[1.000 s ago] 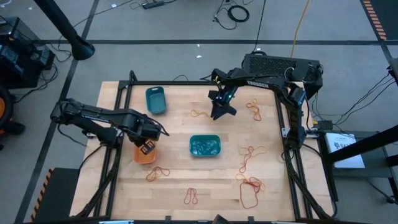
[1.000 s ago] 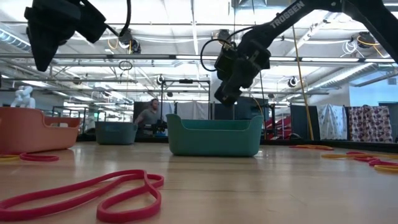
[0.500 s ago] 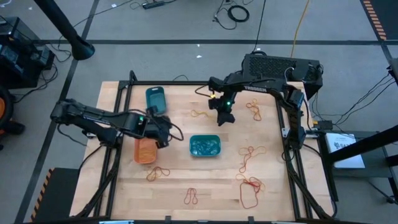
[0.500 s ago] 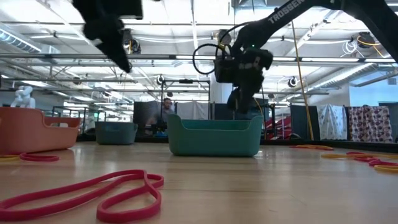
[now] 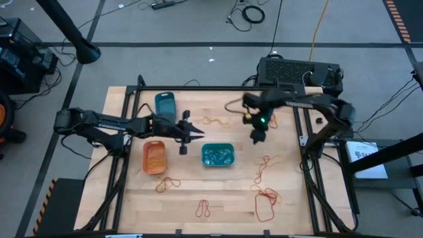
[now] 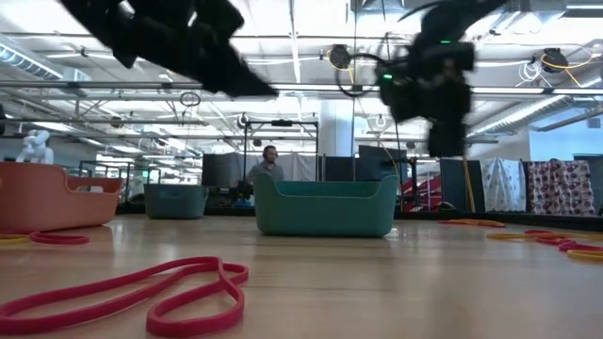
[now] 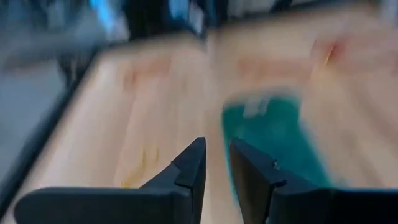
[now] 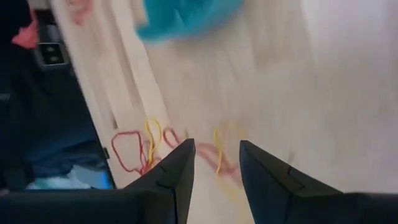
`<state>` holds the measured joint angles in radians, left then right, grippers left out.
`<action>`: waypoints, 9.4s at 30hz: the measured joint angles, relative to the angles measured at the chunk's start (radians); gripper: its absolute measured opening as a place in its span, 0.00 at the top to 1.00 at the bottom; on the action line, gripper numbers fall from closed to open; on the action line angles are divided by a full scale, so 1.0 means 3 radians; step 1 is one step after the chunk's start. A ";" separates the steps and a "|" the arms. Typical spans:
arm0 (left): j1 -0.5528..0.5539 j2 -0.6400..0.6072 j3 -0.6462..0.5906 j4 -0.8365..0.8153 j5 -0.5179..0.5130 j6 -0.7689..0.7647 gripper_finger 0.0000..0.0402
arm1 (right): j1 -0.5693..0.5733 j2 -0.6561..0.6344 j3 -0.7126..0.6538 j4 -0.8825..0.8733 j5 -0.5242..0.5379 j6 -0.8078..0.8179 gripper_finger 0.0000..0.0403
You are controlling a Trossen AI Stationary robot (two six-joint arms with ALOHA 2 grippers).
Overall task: Sort rubber bands into baskets
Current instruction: Put the yellow rubber band into the orange bin
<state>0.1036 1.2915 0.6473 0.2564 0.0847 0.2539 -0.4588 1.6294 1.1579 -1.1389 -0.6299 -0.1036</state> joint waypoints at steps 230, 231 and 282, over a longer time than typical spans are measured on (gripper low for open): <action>-0.0810 -0.0965 0.0981 -0.5475 -0.0161 -0.3082 0.87 | -0.0028 -0.0690 0.0027 0.0343 0.1307 -0.1361 0.68; -0.0810 -0.0965 0.0981 -0.5474 -0.0171 -0.3082 0.86 | -0.0119 -0.0690 0.0003 0.0322 0.1307 -0.1390 0.68; -0.0822 0.0020 -0.0307 0.0886 -0.0921 -0.0505 0.81 | -0.1439 -0.0665 -0.1411 0.1737 0.1659 -0.0301 0.68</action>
<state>-0.1429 1.2976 0.5551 0.5222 -0.1917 0.1023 -0.8905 1.4300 0.7345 -0.6179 -0.1322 -0.1940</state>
